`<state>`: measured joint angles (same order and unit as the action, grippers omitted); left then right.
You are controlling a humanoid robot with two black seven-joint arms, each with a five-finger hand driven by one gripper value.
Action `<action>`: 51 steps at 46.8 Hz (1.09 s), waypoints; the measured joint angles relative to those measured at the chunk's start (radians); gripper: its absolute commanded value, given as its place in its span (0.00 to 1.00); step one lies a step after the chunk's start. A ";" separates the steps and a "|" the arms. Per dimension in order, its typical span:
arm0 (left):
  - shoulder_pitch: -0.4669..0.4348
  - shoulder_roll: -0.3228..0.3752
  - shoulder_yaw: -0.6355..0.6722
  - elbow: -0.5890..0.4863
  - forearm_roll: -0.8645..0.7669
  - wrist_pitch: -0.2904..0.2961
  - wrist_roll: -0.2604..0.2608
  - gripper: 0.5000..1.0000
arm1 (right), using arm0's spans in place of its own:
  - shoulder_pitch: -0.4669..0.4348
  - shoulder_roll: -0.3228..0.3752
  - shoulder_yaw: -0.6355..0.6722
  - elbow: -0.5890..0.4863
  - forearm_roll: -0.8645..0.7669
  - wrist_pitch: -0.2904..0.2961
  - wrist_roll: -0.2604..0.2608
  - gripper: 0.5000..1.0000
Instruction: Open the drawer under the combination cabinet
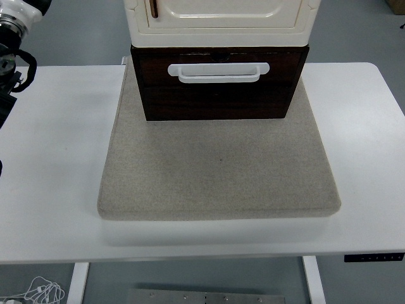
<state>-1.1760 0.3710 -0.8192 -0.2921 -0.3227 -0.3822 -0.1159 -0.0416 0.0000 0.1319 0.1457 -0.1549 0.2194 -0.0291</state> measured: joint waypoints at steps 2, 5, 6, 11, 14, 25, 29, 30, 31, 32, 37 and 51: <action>-0.025 0.019 0.010 -0.001 0.013 0.011 0.005 1.00 | 0.000 0.000 0.000 0.000 0.000 0.000 0.000 0.85; -0.057 0.050 0.029 -0.003 0.022 0.018 0.008 1.00 | 0.000 0.000 0.000 0.000 0.000 0.000 0.000 0.85; -0.067 0.058 0.036 -0.004 0.024 0.019 0.008 1.00 | 0.000 0.000 0.000 0.000 0.000 0.000 0.000 0.85; -0.128 0.094 0.077 -0.008 0.030 0.017 0.009 1.00 | 0.000 0.000 0.000 0.000 0.000 0.000 0.000 0.85; -0.170 0.116 0.108 -0.009 0.036 0.009 0.009 1.00 | 0.000 0.000 0.000 0.000 0.000 0.000 0.000 0.85; -0.343 0.147 0.179 -0.010 0.158 0.006 0.010 1.00 | 0.000 0.000 0.000 0.000 0.000 0.000 0.000 0.85; -0.404 0.151 0.179 -0.027 0.234 0.006 0.010 1.00 | 0.000 0.000 0.000 0.000 0.000 0.000 0.000 0.85; -0.416 0.153 0.180 -0.041 0.251 0.007 0.010 1.00 | 0.000 0.000 0.000 0.000 0.000 0.000 0.000 0.85; -0.425 0.156 0.180 -0.056 0.265 0.010 0.010 1.00 | 0.000 0.000 0.000 0.000 0.000 0.000 0.000 0.85; -0.434 0.160 0.180 -0.075 0.279 0.015 0.010 1.00 | 0.000 0.000 0.000 0.000 0.000 0.000 0.000 0.85; -0.471 0.178 0.181 -0.191 0.328 0.058 0.009 1.00 | 0.000 0.000 0.000 0.000 0.000 0.000 0.000 0.85; -0.607 0.187 0.379 -0.436 0.352 0.134 0.011 1.00 | 0.000 0.000 0.000 0.000 0.000 0.000 0.000 0.85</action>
<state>-1.7833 0.5584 -0.4399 -0.7281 0.0294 -0.2479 -0.1046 -0.0415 0.0000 0.1319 0.1457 -0.1549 0.2194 -0.0289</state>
